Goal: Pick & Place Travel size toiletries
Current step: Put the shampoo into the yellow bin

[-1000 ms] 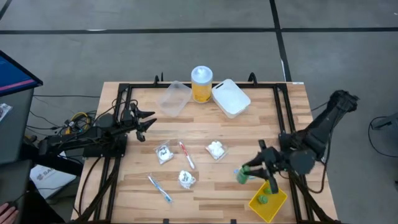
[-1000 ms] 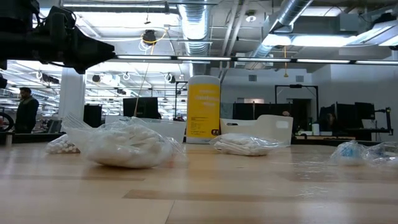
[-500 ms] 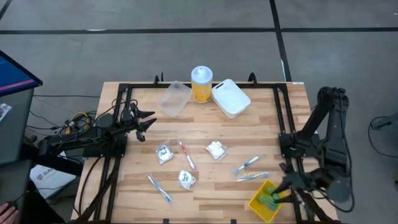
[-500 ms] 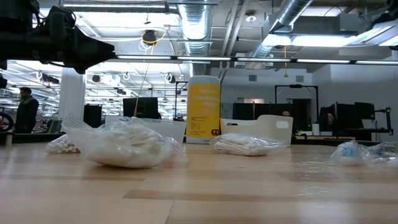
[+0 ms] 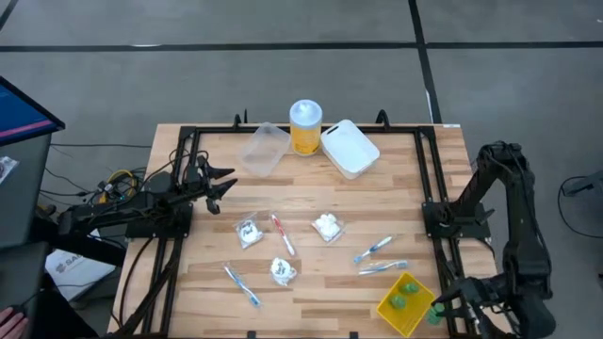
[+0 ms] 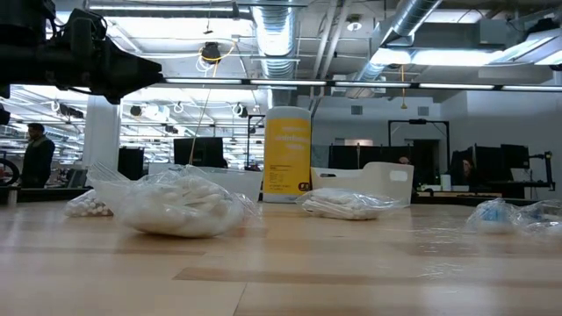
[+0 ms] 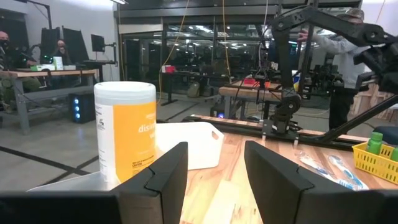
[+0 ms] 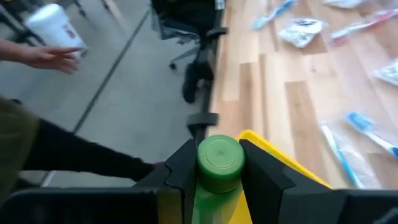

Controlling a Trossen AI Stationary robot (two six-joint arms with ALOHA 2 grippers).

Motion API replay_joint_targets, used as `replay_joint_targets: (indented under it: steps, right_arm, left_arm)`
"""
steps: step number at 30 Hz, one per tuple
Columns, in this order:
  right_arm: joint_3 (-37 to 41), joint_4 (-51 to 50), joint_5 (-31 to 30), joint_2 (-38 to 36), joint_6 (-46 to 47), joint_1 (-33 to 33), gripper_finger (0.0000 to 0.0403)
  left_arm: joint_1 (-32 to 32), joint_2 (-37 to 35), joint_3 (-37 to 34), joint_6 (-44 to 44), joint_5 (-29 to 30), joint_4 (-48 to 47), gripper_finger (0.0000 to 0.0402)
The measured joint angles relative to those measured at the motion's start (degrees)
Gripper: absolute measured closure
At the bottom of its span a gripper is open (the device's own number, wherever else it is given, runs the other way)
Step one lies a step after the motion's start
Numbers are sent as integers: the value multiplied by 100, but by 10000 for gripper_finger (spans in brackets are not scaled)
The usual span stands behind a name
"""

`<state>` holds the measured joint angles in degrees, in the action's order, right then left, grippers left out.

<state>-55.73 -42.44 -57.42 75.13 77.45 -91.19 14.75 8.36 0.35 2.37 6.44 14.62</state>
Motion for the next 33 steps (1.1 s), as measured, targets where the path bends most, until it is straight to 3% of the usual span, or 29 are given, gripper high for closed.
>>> replay_joint_targets:
  steps: [5,15,19,24,27,33]
  right_arm:
    - [-43,-449,-86,301,687,92,308]
    - [-24,-489,-107,260,358,316,308]
    - [-15,-496,-118,101,-651,360,308]
    - [32,-705,-180,-692,-1854,790,308]
    - [15,-624,336,-1212,-2705,1134,308]
    - [4,1094,1038,-1577,-5077,1372,308]
  left_arm:
    - [0,0,0,0,-2,1,247]
    - [1,0,1,0,-22,1,247]
    - [1,0,-1,0,-20,1,247]
    - [0,0,1,0,-17,1,247]
    - [0,0,-1,0,-17,5,247]
    - [1,37,1,0,4,34,247]
